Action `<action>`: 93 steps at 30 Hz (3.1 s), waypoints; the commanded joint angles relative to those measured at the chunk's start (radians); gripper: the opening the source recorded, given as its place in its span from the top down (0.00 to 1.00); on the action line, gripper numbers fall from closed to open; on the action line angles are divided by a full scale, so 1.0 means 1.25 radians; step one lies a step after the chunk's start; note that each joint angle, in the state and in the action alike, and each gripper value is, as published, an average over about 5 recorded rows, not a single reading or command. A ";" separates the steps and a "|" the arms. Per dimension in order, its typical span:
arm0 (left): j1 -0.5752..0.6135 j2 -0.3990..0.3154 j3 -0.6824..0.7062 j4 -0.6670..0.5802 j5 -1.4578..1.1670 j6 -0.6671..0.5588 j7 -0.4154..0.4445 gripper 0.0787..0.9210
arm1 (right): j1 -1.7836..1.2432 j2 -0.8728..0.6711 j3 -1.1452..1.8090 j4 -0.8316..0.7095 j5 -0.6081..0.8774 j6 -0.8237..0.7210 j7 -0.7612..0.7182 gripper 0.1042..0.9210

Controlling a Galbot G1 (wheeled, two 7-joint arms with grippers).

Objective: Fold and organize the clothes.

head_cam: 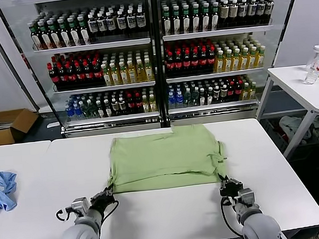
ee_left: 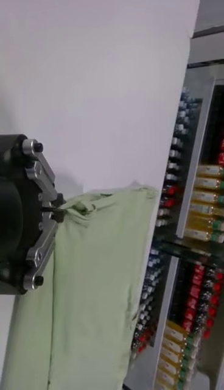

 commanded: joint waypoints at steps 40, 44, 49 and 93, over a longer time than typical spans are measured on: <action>-0.189 -0.007 0.086 0.104 0.105 -0.032 -0.016 0.19 | 0.477 -0.102 -0.195 -0.154 0.245 -0.123 0.167 0.12; -0.254 -0.015 0.109 0.172 0.114 -0.015 -0.017 0.12 | 0.556 -0.076 -0.256 -0.251 0.254 -0.125 0.160 0.12; -0.314 -0.010 0.128 0.244 0.117 -0.005 -0.024 0.12 | 0.634 -0.037 -0.287 -0.355 0.258 -0.137 0.140 0.12; -0.320 0.038 0.154 0.372 0.022 -0.133 0.027 0.74 | 0.735 0.104 -0.349 -0.647 0.269 -0.024 0.015 0.86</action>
